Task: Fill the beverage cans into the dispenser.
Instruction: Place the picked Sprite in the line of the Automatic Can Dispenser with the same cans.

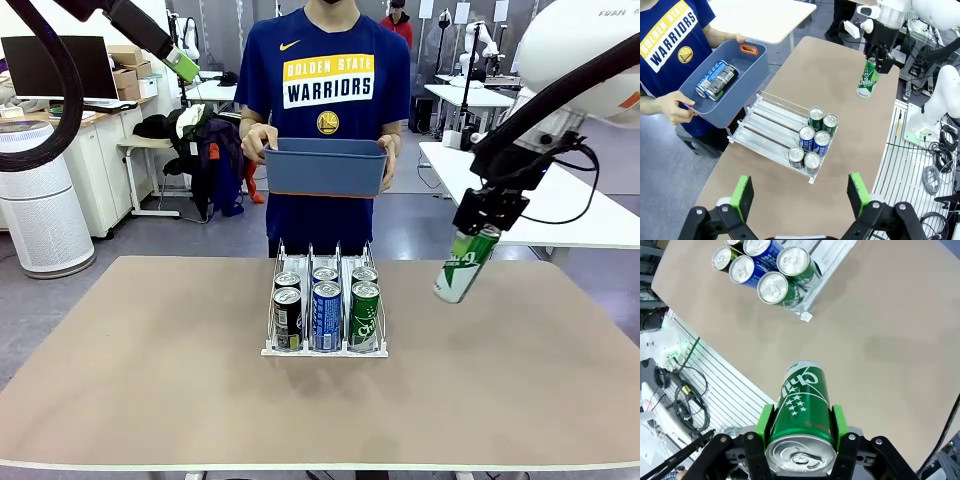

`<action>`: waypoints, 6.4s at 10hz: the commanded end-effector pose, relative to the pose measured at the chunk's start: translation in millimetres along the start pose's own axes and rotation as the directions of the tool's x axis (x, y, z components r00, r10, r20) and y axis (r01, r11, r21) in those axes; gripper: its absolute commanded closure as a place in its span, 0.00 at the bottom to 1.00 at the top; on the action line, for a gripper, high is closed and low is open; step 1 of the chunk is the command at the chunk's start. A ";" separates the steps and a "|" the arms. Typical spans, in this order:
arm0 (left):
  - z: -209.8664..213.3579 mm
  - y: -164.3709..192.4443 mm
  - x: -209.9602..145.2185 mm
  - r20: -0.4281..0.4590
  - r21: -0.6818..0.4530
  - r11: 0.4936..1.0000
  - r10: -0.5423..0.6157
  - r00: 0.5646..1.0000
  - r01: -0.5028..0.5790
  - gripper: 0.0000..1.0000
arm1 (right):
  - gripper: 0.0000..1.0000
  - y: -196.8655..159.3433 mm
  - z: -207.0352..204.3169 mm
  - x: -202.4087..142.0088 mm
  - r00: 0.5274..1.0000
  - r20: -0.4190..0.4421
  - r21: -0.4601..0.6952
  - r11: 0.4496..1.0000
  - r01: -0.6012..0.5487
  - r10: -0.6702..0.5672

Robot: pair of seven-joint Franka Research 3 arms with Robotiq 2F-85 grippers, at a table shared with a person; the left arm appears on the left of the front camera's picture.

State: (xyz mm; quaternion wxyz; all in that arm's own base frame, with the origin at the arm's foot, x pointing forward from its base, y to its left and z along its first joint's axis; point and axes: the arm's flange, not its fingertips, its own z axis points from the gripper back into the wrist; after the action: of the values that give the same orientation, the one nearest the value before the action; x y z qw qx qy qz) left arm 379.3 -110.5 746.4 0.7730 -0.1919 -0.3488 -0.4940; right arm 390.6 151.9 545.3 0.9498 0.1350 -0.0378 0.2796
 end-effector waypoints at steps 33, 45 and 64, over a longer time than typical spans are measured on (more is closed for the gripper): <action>1.2 -0.8 -1.6 -0.009 0.000 1.000 0.006 1.000 -0.006 0.00 | 0.42 63.1 -133.9 62.5 0.949 0.257 -0.209 0.970 -0.128 0.181; 1.2 -0.8 -1.6 -0.009 0.000 1.000 0.006 1.000 -0.006 0.00 | 0.42 58.1 -183.5 99.3 0.984 0.074 -0.172 0.974 -0.147 0.162; 1.2 -0.8 -1.6 -0.009 0.000 1.000 0.006 1.000 -0.006 0.00 | 0.00 72.5 -151.7 89.3 0.973 0.080 -0.161 0.966 -0.204 0.219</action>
State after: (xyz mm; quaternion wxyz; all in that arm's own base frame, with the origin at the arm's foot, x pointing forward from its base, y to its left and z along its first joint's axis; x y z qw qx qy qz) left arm 379.3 -110.3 746.4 0.7728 -0.1923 -0.3489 -0.4941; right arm 423.2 296.3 433.6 0.9202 0.0723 -0.1231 0.3644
